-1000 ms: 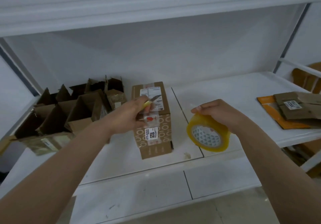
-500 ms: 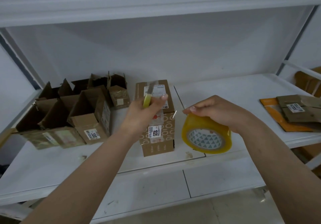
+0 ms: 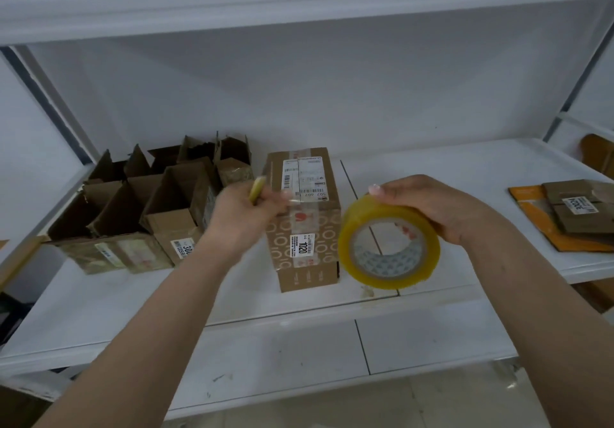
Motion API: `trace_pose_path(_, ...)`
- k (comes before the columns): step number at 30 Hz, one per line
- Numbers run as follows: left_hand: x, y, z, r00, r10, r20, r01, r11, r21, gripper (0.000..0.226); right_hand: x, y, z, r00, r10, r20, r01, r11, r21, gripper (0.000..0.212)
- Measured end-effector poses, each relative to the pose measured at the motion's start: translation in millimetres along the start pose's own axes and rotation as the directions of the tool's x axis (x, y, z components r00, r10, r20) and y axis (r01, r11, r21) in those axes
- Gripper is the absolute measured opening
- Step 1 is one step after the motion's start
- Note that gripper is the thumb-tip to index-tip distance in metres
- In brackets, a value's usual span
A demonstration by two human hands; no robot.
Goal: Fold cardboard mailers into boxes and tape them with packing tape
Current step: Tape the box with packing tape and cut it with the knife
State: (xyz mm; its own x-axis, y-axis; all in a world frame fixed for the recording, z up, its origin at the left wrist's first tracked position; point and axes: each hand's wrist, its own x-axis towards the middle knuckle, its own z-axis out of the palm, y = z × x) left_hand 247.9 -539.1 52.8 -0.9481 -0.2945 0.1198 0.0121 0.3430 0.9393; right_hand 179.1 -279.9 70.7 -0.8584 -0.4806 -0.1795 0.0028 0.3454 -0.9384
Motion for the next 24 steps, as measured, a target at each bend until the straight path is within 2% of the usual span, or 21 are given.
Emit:
trace_pose_path(1,-1,-7,-10,0.998,0.002,-0.059,-0.001,1.0,0.022,0.033,1,3,-5,1.0,0.007,-0.029,-0.007,1.0,-0.019,0.053)
trace_pose_path(3,-3,-21,-25,0.989,0.001,-0.146,0.01,0.997,0.072,0.036,3,8,-12,0.996,0.027,-0.084,-0.04,0.986,-0.162,0.058)
trace_pose_path(6,-5,-38,-28,0.982,-0.012,-0.188,0.026,0.997,0.071,0.034,12,8,-11,0.988,0.02,-0.151,-0.071,0.938,-0.34,0.047)
trace_pose_path(10,2,-45,-29,0.97,0.001,-0.242,0.009,0.999,0.042,0.034,33,-2,-13,0.98,-0.063,-0.186,-0.02,0.91,-0.414,0.037)
trace_pose_path(17,10,-63,-29,0.965,-0.026,-0.26,0.035,0.999,0.03,0.035,58,5,-13,0.983,-0.046,-0.179,-0.045,0.88,-0.473,0.04)
trace_pose_path(20,14,-73,-24,0.96,-0.085,-0.268,0.097,0.995,0.032,0.035,71,13,-12,0.985,-0.031,-0.172,-0.058,0.871,-0.488,0.045)
trace_pose_path(24,10,-88,-8,0.95,-0.215,-0.227,0.202,0.976,-0.079,0.039,80,24,-5,0.991,0.061,-0.118,-0.109,0.882,-0.458,0.041)
